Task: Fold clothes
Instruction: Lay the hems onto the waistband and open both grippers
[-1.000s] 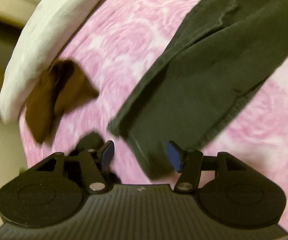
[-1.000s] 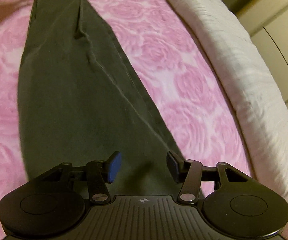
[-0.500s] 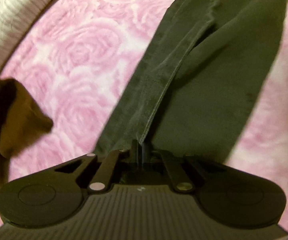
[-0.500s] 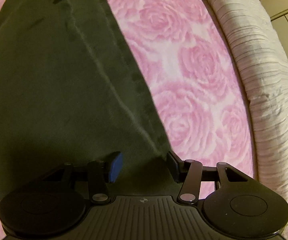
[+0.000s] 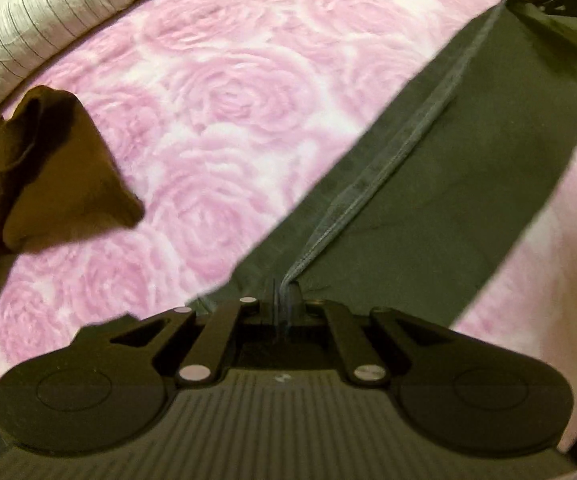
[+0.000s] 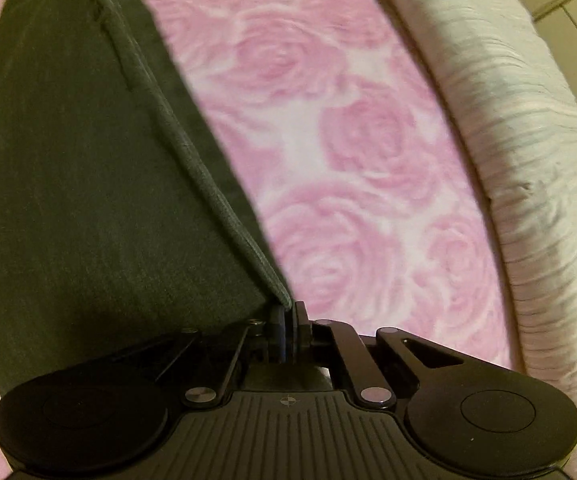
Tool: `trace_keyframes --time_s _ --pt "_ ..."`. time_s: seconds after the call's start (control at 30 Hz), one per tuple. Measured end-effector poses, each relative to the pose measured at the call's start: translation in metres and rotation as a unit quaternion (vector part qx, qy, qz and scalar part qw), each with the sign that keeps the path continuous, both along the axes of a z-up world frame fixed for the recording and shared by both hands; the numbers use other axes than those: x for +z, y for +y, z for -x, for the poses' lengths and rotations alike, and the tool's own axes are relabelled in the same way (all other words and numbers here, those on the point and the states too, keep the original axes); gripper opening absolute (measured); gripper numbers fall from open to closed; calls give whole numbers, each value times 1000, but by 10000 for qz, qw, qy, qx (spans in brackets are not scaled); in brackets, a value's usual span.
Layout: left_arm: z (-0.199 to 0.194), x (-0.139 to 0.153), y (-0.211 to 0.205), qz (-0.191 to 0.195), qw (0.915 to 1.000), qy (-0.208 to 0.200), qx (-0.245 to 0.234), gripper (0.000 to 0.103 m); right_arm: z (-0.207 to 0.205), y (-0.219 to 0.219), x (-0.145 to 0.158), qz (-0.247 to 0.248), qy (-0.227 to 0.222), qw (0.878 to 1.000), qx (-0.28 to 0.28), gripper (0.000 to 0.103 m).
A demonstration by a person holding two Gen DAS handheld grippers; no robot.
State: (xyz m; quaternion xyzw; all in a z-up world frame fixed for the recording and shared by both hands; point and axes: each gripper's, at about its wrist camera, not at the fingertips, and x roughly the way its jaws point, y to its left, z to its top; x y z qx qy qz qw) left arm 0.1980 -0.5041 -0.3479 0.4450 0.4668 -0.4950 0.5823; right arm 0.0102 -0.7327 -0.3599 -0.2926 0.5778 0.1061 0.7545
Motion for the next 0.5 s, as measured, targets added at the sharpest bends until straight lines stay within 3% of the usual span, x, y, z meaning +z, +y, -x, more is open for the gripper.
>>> trace_keyframes --time_s 0.1,0.17,0.27,0.33,0.43,0.5 --pt "5 -24 -10 -163 9991 -383 -4 13 -10 -1 -18 36 14 9996 -279 2" --pt "9 -30 -5 -136 9975 -694 36 31 -11 6 -23 275 -90 9988 -385 7" --pt "13 -21 14 -20 9950 -983 171 36 -2 21 -14 749 -481 9944 -576 15" --pt "19 -8 30 105 9933 -1111 299 36 6 34 -1 798 -697 9919 -701 19" --pt "37 11 57 275 9902 -1325 344 36 21 62 19 442 -930 9900 -966 28" --pt "61 13 74 320 9882 -1495 -28 37 30 87 25 31 -983 9892 -1089 41"
